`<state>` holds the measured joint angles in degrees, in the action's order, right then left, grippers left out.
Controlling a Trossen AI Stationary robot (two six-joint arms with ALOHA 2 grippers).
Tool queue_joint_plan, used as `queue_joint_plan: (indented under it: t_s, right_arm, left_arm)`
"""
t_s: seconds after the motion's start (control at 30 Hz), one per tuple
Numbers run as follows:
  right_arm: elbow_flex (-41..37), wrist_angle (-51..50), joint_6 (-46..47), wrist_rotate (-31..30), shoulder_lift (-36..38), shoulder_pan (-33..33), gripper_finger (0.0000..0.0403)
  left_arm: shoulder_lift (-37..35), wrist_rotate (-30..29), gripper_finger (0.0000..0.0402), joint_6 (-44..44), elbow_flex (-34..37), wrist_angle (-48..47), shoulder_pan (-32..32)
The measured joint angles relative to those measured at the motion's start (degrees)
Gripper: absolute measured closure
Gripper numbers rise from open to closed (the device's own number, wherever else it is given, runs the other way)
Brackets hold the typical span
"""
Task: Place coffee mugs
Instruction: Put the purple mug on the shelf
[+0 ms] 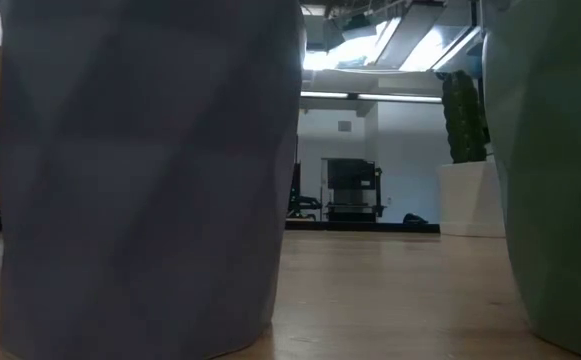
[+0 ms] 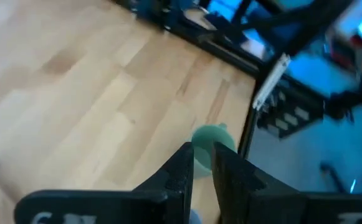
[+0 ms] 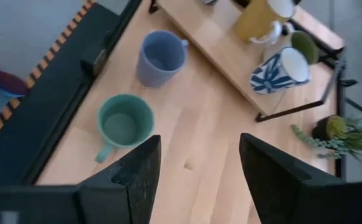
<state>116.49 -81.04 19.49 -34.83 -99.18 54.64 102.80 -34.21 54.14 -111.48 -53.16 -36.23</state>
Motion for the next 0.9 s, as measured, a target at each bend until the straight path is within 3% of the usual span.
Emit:
queue_joint_plan:
  t_s: [0.17, 0.33, 0.5, 0.77, 0.9]
  right_arm:
    - [0.0, -0.2, 2.7, -1.7, -0.1, 0.6, 0.0198]
    - [0.0, -0.3, 4.6, -2.1, -0.5, 1.4, 0.0198]
    - [0.0, -0.6, 8.8, -2.3, -0.5, 2.3, 0.0198]
    - [0.0, -2.2, 15.0, -6.8, -0.5, 6.7, 0.0198]
    - [0.0, -3.5, 17.8, -8.2, -0.5, 8.3, 0.0198]
  left_arm:
    - [1.5, 6.9, 0.0331, -6.4, 0.0, 0.6, 1.0]
    - [4.2, 12.5, 0.0282, -12.8, 0.0, 5.5, 3.1]
    - [8.1, 14.0, 0.0240, -15.2, 0.0, 4.4, 4.9]
    - [16.3, 19.6, 0.0234, -20.5, 0.0, 1.6, 6.6]
    - [17.1, 18.5, 0.0234, -21.7, 0.0, -5.6, 5.5]
